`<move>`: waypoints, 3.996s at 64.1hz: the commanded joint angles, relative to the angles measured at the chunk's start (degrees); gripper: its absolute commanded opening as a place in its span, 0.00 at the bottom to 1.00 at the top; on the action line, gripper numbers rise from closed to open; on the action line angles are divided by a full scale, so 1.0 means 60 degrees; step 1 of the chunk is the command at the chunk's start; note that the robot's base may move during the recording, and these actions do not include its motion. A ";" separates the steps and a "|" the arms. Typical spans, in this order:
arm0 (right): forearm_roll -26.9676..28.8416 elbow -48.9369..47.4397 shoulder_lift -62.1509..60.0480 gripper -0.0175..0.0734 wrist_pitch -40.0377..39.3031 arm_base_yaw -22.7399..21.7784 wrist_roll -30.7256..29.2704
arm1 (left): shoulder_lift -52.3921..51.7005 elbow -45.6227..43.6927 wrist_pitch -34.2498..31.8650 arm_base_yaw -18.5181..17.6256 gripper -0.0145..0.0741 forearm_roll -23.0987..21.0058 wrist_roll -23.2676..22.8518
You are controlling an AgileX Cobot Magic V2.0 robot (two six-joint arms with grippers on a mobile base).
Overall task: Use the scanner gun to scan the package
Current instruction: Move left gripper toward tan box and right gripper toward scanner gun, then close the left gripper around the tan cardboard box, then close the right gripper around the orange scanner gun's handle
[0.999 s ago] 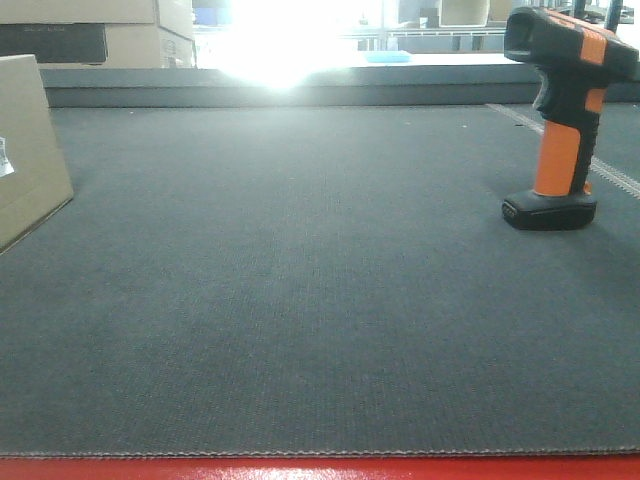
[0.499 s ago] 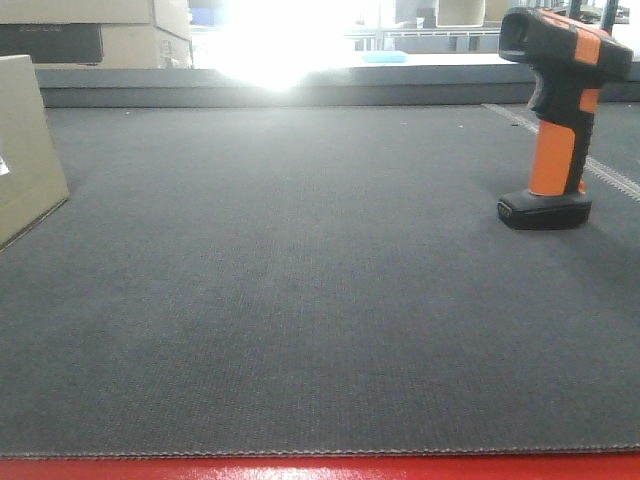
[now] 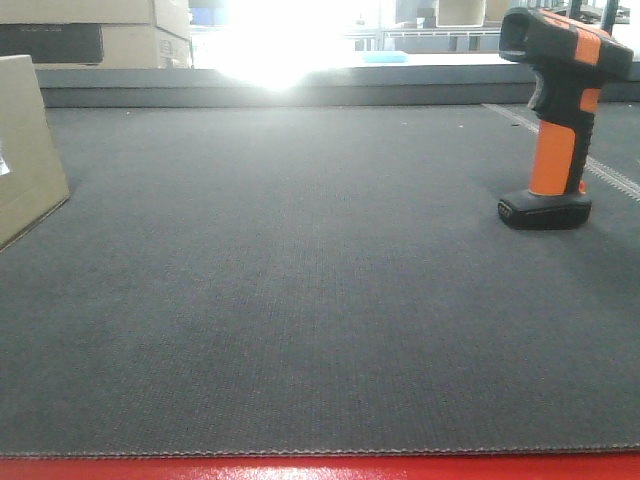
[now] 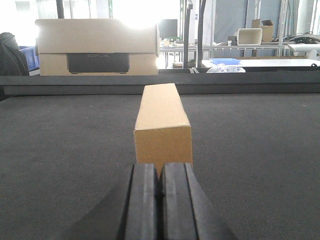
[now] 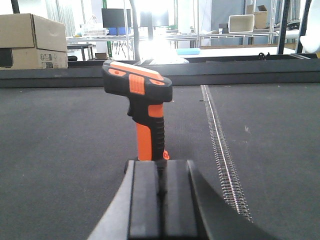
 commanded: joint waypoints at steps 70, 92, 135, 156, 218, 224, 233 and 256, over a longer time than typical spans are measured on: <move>-0.0045 -0.2243 0.0019 0.02 0.0145 -0.0055 -0.0028 | 0.0004 -0.1845 -0.1013 -0.0045 0.04 -0.0037 -0.0057; -0.0090 -0.4425 0.3058 0.22 0.1100 -0.0055 -0.0028 | 0.3167 -0.6227 0.2773 -0.0045 0.36 -0.0015 -0.0057; -0.0090 -0.4509 0.4721 0.82 0.0335 0.0143 -0.0028 | 1.0794 -1.2710 0.9438 0.0078 0.84 -0.0085 -0.0125; -0.0090 -0.4509 0.4721 0.82 0.0485 0.0235 -0.0028 | 1.3983 -1.5329 1.1326 0.0611 0.84 -0.0099 0.0387; -0.0090 -0.4509 0.4738 0.82 0.0581 0.0235 -0.0028 | 1.6812 -1.5397 1.1579 0.0527 0.17 0.0018 0.0475; -0.0090 -0.4509 0.4738 0.82 0.0581 0.0235 -0.0028 | 1.6765 -1.5416 1.1660 0.0527 0.04 -0.0072 0.0475; -0.0090 -0.4509 0.4738 0.82 0.0583 0.0438 -0.0028 | 1.6406 -1.5416 1.1660 0.0527 0.04 -0.0620 0.0475; -0.0090 -0.4403 0.4738 0.82 0.0741 0.0881 -0.0028 | 1.4702 -1.5416 1.1660 0.0527 0.04 -0.4871 0.0475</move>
